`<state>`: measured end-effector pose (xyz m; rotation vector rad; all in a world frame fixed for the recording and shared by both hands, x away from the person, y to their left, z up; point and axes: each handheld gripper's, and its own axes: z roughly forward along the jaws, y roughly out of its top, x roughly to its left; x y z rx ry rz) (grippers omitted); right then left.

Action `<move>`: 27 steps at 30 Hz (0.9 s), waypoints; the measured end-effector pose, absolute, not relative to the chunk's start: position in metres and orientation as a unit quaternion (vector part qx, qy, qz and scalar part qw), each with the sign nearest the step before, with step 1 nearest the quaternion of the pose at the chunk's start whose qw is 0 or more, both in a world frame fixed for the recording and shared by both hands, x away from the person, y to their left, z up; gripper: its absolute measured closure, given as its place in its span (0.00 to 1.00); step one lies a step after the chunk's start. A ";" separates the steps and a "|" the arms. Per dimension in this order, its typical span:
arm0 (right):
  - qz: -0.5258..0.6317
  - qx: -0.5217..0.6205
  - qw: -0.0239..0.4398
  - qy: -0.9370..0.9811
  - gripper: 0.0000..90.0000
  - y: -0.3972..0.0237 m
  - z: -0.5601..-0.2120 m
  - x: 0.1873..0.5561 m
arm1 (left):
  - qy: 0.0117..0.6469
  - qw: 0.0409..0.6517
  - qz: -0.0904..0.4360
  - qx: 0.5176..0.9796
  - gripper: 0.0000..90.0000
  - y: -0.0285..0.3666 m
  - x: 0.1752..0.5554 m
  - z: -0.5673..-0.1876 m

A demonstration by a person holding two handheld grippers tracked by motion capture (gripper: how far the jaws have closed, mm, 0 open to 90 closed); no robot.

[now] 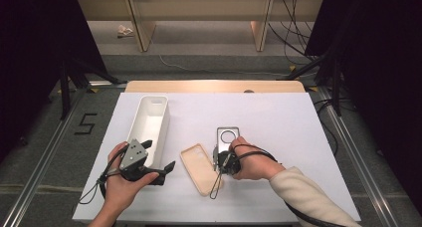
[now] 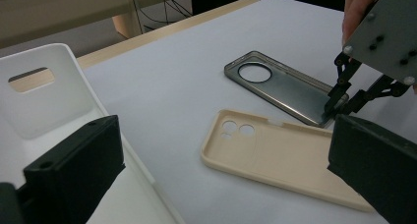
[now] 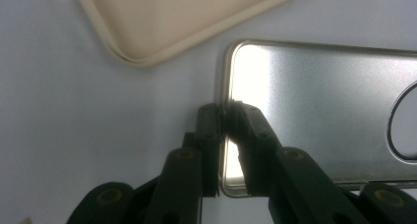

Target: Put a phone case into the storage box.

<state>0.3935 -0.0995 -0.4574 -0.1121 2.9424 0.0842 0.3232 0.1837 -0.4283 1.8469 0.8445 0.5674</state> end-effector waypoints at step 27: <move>0.035 -0.038 0.097 0.994 0.99 -0.102 -0.456 0.391 | 0.348 0.494 0.233 0.762 0.00 0.184 0.323 -0.429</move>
